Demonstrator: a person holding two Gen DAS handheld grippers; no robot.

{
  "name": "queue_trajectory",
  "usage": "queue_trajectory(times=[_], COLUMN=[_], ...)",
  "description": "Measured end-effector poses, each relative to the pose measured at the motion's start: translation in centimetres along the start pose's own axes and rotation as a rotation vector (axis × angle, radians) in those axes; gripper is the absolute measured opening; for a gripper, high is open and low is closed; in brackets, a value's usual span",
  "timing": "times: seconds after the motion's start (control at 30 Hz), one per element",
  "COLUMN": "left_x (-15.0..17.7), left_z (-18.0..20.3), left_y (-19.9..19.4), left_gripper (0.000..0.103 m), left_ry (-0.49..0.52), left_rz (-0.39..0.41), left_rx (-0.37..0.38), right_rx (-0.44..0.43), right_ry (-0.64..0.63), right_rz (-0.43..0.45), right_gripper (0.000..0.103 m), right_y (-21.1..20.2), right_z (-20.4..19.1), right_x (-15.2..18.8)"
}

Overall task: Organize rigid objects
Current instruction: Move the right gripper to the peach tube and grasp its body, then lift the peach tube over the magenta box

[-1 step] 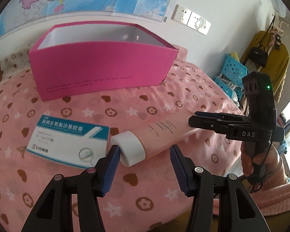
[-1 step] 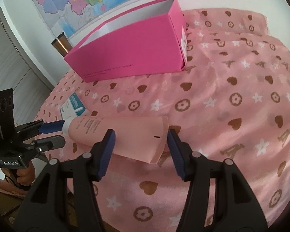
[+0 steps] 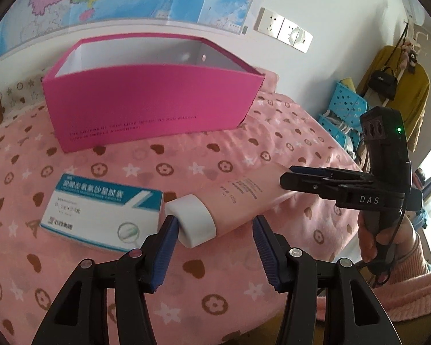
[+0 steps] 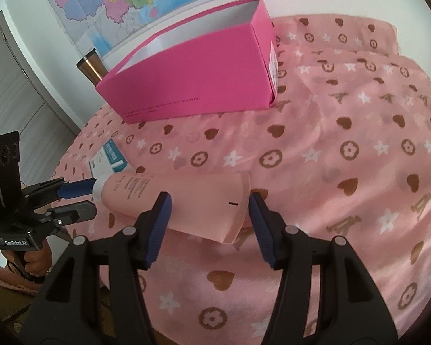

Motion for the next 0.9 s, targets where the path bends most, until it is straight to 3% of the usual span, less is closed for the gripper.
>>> queue_trajectory(times=[0.9], left_x=[-9.4], left_z=[-1.6], left_y=[-2.6], left_gripper=[0.054], left_ry=[0.011], left_rz=[0.197], left_rx=[-0.060], right_rx=[-0.002], right_ry=[-0.144], right_rz=[0.157], right_gripper=[0.058], right_y=[-2.7], right_z=[-2.7], right_x=[-9.6])
Point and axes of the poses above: each gripper's, at about its wrist camera, not at the fingertips, and y roughly the way its jaws point, z to its right, x to its underside, the point moved 7 cm from there along y, roughly the way its jaws point, and after that the axes turned 15 degrees about -x, right-handed, at the moved point
